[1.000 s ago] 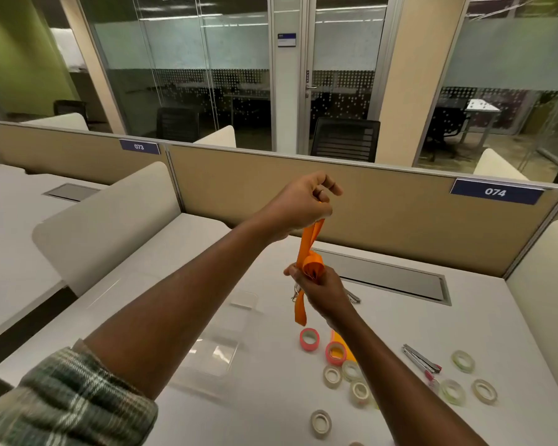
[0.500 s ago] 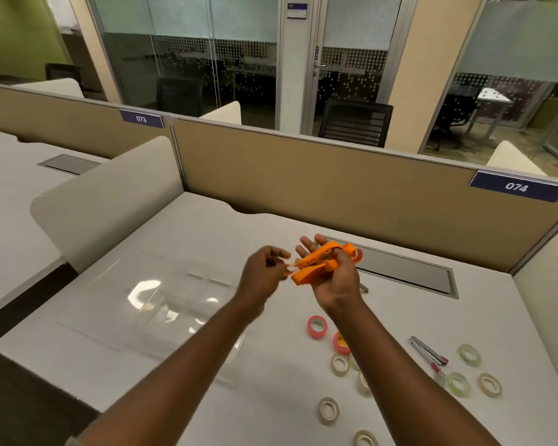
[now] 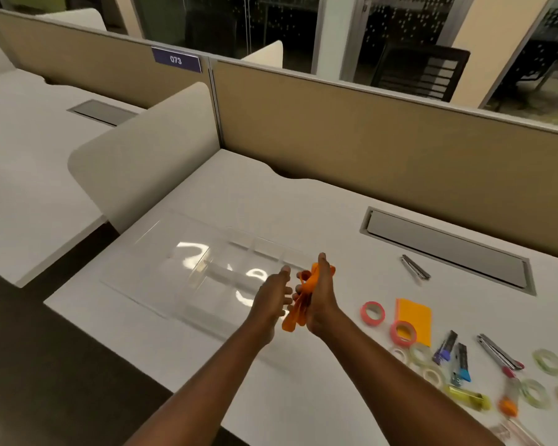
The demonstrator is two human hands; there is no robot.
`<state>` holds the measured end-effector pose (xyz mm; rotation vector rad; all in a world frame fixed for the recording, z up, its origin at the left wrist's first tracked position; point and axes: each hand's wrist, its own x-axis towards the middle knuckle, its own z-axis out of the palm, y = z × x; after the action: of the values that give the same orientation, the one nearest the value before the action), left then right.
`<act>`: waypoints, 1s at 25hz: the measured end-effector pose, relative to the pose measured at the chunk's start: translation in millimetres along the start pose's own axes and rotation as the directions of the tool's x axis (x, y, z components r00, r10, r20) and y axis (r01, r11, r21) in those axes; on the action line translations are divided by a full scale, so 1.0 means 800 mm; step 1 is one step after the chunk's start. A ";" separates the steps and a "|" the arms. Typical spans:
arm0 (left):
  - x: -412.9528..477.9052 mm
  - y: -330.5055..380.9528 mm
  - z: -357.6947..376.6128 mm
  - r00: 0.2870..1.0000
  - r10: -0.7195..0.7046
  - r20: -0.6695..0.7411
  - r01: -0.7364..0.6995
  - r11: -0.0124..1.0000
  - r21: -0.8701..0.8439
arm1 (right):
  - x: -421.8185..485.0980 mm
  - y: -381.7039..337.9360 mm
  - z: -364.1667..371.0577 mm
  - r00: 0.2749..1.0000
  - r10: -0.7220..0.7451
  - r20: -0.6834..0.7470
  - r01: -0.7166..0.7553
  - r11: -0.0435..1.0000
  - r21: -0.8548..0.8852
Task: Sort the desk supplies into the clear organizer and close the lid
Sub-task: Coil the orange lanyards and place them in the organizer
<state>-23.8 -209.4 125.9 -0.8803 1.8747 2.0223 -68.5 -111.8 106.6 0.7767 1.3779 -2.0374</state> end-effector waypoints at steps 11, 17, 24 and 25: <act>0.053 -0.021 -0.024 0.957 -0.241 0.159 0.247 0.969 -0.018 | 0.056 0.061 0.050 0.971 0.236 -0.024 -0.237 0.970 -0.056; 0.070 -0.041 -0.020 0.923 -0.290 0.255 0.281 0.957 0.073 | 0.047 0.039 0.047 0.954 0.293 -0.062 -0.296 0.954 -0.055; 0.067 -0.093 -0.003 0.963 0.257 0.085 -0.236 0.646 0.726 | 0.020 0.036 0.004 0.974 0.226 -0.032 -0.228 0.950 -0.216; 0.067 -0.100 -0.002 0.951 0.285 0.116 -0.267 0.576 0.772 | 0.015 0.035 -0.001 0.974 0.224 -0.025 -0.224 0.951 -0.211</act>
<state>-20.9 -210.7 29.8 -0.3553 2.6774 1.0281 -56.7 -121.5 80.5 0.7994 1.4104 -1.6851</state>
